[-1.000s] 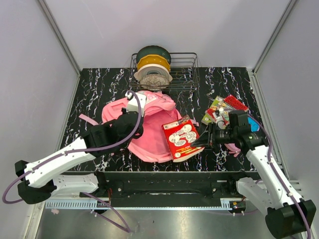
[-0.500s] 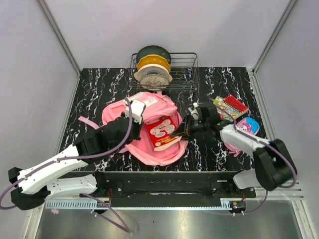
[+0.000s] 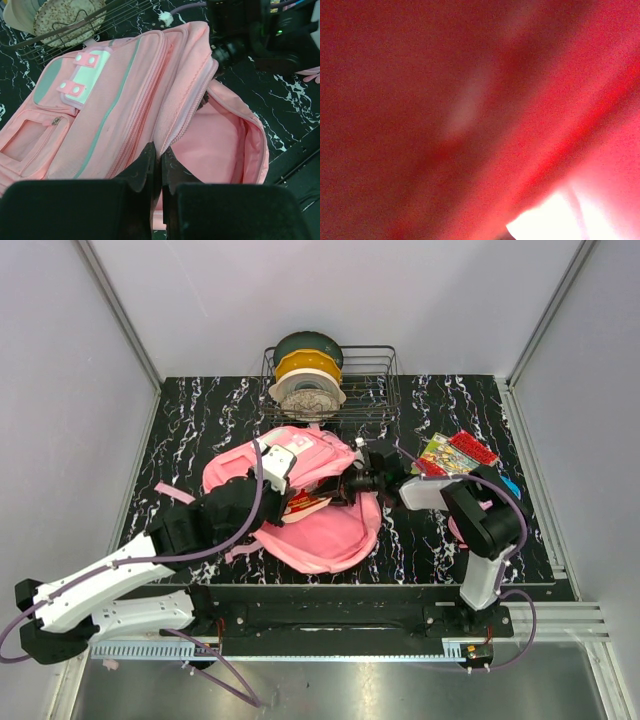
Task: Pack the student bag
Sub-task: Place the book in the student bag.
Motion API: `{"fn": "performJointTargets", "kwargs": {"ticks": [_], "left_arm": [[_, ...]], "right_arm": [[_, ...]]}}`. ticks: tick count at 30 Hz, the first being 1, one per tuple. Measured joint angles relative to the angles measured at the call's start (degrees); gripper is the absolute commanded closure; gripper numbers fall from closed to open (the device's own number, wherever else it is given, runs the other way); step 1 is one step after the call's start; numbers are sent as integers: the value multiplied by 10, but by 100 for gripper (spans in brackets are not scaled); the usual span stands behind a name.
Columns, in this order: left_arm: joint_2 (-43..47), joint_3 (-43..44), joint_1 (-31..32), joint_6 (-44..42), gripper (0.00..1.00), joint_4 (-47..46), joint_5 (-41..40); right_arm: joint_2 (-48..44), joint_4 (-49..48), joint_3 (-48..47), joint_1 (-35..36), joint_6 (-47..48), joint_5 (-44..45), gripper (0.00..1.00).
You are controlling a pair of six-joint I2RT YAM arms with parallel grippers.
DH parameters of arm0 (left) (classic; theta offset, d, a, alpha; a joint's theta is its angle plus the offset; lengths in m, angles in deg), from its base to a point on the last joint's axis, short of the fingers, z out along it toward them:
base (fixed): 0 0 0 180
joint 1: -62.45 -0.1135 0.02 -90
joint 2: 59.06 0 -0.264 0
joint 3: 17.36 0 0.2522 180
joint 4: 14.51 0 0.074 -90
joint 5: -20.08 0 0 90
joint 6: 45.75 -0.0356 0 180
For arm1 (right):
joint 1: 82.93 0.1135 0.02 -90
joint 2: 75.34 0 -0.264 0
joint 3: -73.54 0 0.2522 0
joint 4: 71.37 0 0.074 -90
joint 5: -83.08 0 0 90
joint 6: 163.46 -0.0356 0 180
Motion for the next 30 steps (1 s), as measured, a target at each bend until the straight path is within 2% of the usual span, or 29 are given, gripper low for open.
{"fn": "performJointTargets", "kwargs": {"ticks": [4,7,9,16,18,21,23,29,30], "left_arm": [[7,-6,-1,-6,100,-3,8],[15,-14,-2,-10,100,-9,12],[18,-15,-2,-12,100,-10,14],[20,-16,-2,-12,100,-18,19],[23,-22,-2,-12,100,-22,19],[30,-28,-2,-11,100,-21,18],[35,-32,-2,-11,100,-21,18],[48,-34,-2,-9,100,-20,15],[49,-34,-2,-9,100,-20,14]], "right_arm": [[43,-12,-33,7,-5,2,99],[60,-1,-56,19,5,9,89],[65,5,-65,30,11,19,86],[81,33,-90,45,44,33,47],[81,56,-95,45,68,42,40],[71,108,-99,45,110,58,41],[61,137,-103,45,130,68,50],[29,200,-124,45,162,91,57],[29,203,-131,45,162,91,62]]}}
